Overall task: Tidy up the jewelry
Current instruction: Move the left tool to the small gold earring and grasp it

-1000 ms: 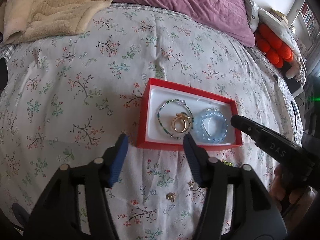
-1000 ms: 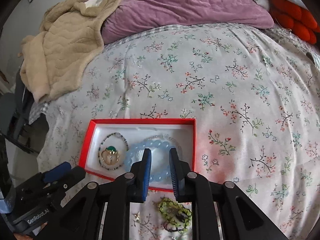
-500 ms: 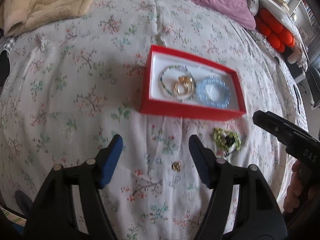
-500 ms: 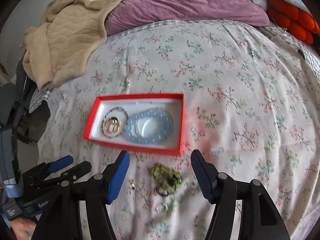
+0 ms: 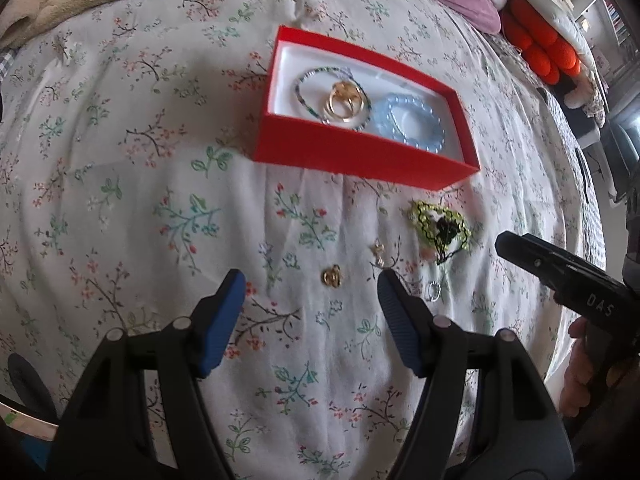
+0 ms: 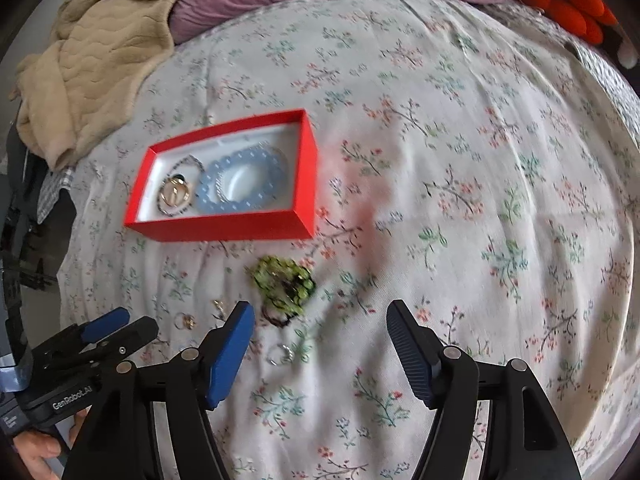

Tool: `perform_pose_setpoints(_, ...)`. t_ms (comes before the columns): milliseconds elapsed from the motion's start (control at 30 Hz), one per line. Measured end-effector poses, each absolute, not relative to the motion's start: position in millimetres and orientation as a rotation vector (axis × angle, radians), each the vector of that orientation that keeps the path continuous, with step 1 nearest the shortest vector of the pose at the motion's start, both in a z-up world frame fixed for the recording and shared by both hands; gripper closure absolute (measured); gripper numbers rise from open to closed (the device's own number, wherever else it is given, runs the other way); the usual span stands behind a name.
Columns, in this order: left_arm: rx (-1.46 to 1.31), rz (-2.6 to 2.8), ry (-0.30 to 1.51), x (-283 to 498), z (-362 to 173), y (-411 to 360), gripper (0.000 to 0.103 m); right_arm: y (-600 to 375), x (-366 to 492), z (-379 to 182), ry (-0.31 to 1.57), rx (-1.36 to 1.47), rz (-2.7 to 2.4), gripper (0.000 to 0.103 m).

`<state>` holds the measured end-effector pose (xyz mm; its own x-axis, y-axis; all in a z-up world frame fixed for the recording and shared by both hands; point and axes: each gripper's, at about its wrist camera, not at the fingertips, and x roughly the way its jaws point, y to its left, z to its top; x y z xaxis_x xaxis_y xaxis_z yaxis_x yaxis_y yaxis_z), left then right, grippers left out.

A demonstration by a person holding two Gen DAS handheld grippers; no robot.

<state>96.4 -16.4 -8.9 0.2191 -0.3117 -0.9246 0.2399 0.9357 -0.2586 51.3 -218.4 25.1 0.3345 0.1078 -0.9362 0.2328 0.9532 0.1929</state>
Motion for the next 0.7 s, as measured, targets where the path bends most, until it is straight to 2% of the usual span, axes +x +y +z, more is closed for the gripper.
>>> perform_pose_setpoints(167, -0.055, -0.402, 1.315, 94, -16, -27, 0.04, -215, 49, 17, 1.263, 0.298, -0.075, 0.032)
perform_pose_setpoints(500, -0.043, -0.4, 1.362, 100, -37, -42, 0.062, -212, 51, 9, 1.29, 0.269, -0.076, 0.032)
perform_pose_setpoints(700, -0.029, -0.396, 1.359, 102, -40, -47, 0.067, -212, 52, 8, 1.292, 0.269, -0.078, 0.032)
